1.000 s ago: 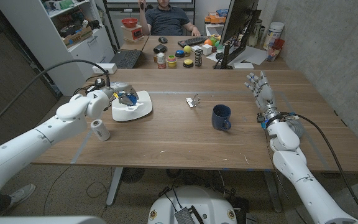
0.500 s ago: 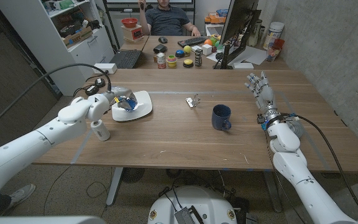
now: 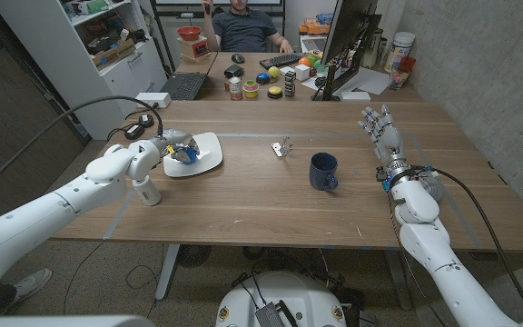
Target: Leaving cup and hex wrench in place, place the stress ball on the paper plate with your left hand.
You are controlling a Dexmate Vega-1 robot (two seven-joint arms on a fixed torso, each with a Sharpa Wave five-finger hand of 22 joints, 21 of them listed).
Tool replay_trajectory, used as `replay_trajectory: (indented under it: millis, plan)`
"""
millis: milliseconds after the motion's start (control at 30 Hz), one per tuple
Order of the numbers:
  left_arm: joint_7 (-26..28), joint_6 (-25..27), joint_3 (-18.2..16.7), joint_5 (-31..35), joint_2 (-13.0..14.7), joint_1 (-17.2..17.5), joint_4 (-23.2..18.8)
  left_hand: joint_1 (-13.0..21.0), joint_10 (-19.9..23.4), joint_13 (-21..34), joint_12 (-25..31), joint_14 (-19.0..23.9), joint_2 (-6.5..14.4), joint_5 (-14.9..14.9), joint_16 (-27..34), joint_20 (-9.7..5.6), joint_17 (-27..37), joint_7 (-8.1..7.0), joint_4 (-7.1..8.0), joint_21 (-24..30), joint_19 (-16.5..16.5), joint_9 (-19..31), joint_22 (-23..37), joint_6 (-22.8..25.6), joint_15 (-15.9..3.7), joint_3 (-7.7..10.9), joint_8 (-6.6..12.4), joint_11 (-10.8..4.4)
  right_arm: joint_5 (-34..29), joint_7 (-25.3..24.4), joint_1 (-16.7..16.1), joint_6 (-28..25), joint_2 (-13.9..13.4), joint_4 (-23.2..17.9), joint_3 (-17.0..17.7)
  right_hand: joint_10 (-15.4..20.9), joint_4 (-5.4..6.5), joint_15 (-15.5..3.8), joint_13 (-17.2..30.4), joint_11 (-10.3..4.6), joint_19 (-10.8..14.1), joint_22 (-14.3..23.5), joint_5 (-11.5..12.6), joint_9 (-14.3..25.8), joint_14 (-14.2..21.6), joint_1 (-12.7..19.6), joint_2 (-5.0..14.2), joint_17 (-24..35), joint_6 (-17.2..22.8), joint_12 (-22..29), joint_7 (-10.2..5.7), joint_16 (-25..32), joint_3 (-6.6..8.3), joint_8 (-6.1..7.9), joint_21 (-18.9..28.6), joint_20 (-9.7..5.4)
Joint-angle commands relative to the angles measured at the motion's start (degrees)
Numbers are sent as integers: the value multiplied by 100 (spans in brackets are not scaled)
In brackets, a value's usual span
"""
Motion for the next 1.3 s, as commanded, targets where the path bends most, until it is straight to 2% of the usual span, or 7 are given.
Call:
replay_trajectory:
  millis: [33,133,167,233,400,767,1300]
  plan:
    - [-548,-253,147,-30,57,-190,100,-254,-375,23,-52,-393,-375,25,-14,-391,41,-108,160,41,-146,30,3,-581,-661,-71,-13,23,-13,-22,2,-4,-9,-20,-20,63,-4,3,15,-11,52,12,23,21,71,48,376,15,47,40,-17,3,-24,28,-13,-235]
    - [-761,-327,183,-50,64,-257,105,-548,-927,25,-70,-1094,-577,78,-36,-378,103,-196,295,-90,-460,27,-31,-1064,-576,-307,9,200,-12,-27,4,-5,-15,-21,-19,66,-6,1,15,-11,55,12,24,21,70,50,375,15,51,41,-13,2,-23,29,-21,-235]
    - [-803,-322,188,-44,60,-265,99,-569,-1036,25,-72,-1256,-567,97,-39,-295,120,-228,315,-142,-597,25,-31,-1132,-536,-331,24,271,-20,-35,2,-9,-18,-25,-19,64,-6,5,15,-14,58,12,24,21,71,51,375,15,49,40,-17,1,-23,28,-23,-236]
    - [-909,-322,200,-38,56,-289,87,-619,-1155,25,-61,-1458,-571,117,-37,-235,145,-317,347,-178,-682,21,-37,-1281,-505,-378,11,300,-8,-24,6,-2,-17,-14,-21,74,-7,5,15,-8,61,12,25,21,75,52,376,14,54,43,-15,3,-22,30,-26,-242]
    - [-1042,-412,188,-95,68,-324,76,-771,-1663,16,-79,-1875,-601,170,-12,-17,191,-345,440,-313,-961,12,-48,-1688,-257,-533,9,382,3,-13,10,15,-10,19,-24,87,-10,4,15,-20,71,12,26,20,84,58,379,13,63,47,-21,4,-19,32,-37,-246]
    - [-1220,-406,119,-91,114,-326,-71,-909,-2287,-4,-73,-2470,-625,252,2,377,203,-416,532,-574,-1372,36,-56,-2152,84,-736,45,550,14,-1,-3,56,-9,19,-20,111,-13,-4,15,-5,82,12,29,20,102,65,383,12,84,53,-18,6,-13,37,-59,-245]
    - [-1171,-465,-110,-174,258,-204,-326,-979,-2485,-14,-44,-2701,-662,293,27,509,197,-503,574,-708,-1500,41,-63,-2283,140,-855,78,607,43,30,-4,70,-4,39,-28,113,-15,-6,15,-17,96,13,30,20,109,68,383,12,92,50,-24,3,-10,33,-94,-243]
